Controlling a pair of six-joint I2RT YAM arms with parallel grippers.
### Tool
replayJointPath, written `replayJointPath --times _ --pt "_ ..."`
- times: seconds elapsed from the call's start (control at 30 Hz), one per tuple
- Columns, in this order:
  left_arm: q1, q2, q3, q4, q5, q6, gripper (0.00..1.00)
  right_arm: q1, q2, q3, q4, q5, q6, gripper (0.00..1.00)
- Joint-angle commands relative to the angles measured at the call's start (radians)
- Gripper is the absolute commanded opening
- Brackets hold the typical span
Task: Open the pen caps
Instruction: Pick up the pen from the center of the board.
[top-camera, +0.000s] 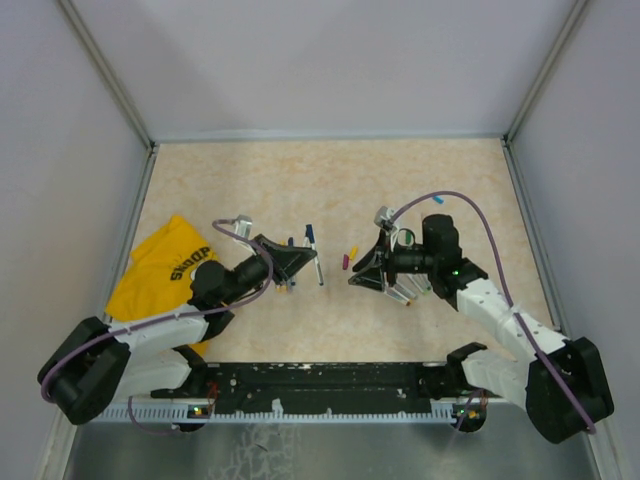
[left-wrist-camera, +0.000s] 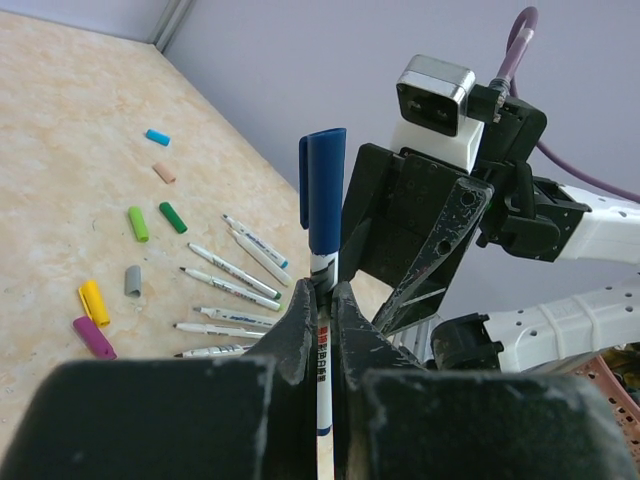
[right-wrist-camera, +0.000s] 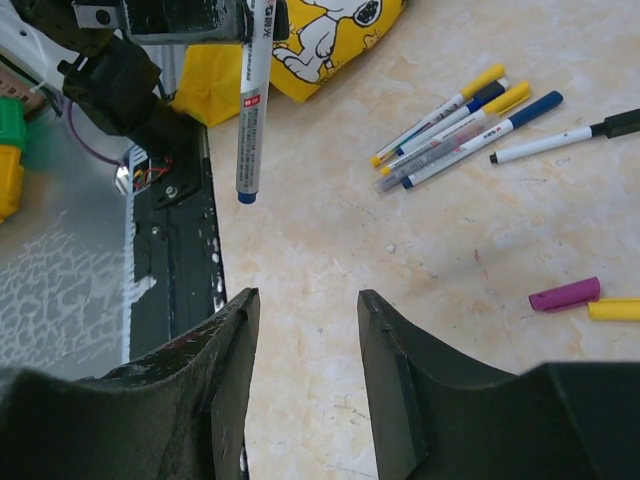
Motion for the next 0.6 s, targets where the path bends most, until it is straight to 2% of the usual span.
replayJointPath --times 0.0,0.57 --pt "-0.009 0.017 -0.013 0.093 -0.018 -0.028 0.0 -0.009 0.0 0.001 0.082 -0.017 0.025 0.45" --pt "-0.035 0.046 -0.03 0.162 -0.077 -0.047 0.0 -0.008 0.019 -0.014 0.13 -0.013 0.082 0.45"
